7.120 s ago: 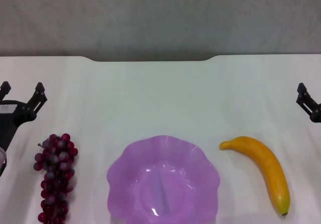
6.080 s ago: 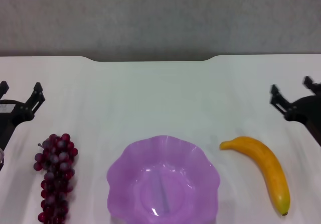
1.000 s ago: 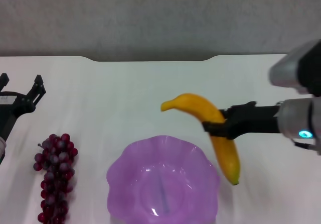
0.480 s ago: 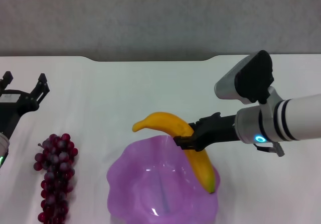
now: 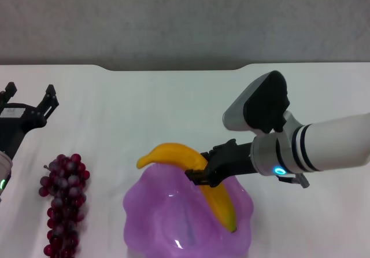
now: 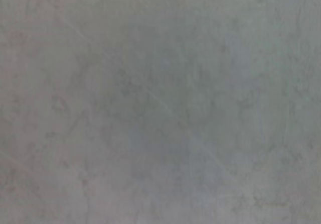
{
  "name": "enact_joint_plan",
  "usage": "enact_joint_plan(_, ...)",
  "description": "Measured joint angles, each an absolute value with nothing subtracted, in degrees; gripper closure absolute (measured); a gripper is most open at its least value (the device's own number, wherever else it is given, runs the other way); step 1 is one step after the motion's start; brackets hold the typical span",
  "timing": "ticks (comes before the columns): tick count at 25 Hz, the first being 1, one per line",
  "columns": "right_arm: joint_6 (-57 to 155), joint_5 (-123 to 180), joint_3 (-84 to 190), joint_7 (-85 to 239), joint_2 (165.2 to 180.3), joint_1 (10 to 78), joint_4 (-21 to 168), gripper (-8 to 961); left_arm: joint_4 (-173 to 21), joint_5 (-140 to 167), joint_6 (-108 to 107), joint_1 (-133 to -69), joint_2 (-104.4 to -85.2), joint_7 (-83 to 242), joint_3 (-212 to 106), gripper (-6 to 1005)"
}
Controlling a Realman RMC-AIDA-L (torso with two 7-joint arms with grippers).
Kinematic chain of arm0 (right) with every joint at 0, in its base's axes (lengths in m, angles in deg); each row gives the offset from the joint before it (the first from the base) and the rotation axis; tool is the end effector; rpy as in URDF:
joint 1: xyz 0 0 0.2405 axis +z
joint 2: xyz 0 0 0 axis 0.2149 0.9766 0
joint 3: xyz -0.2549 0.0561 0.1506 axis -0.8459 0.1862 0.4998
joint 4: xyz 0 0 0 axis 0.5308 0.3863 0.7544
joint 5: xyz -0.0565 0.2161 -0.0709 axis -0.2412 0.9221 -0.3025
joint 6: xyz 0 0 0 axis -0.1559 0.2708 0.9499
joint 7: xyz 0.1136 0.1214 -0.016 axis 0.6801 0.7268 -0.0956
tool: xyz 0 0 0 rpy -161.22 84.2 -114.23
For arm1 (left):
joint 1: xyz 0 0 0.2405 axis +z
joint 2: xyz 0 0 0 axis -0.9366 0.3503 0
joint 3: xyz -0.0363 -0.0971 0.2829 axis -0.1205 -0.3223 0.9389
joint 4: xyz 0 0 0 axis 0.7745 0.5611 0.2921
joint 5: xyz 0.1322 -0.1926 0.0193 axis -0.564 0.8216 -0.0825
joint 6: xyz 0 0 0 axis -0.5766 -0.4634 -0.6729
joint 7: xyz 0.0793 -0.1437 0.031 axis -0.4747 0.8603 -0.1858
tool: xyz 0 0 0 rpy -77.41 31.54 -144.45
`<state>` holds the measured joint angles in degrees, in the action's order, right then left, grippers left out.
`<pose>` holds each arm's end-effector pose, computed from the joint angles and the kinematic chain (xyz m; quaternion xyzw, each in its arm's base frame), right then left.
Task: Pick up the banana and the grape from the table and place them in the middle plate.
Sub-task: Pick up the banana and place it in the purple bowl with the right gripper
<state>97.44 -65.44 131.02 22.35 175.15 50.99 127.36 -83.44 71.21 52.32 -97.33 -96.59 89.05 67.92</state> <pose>0.2039 0.4304 -0.1616 -0.9575 0.2234 0.0088 0.1822 -0.3842 0.4106 -0.0324 -0.6907 -0.2509 -0.2814 0.6171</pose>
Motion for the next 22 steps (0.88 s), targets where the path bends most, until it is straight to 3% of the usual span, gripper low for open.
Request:
enact_joint_plan(15, 93.3, -65.8, 126.7, 21.1, 175.15, 52.0, 125.3, 393, -83.1, 71.2, 52.3, -97.7, -96.68, 89.1, 67.9, 121)
enact_joint_plan(22, 91.2, -65.7, 126.3, 19.8, 175.06, 50.4, 128.4, 149, -83.0, 71.2, 52.0, -97.6, -96.68, 89.1, 68.0, 121)
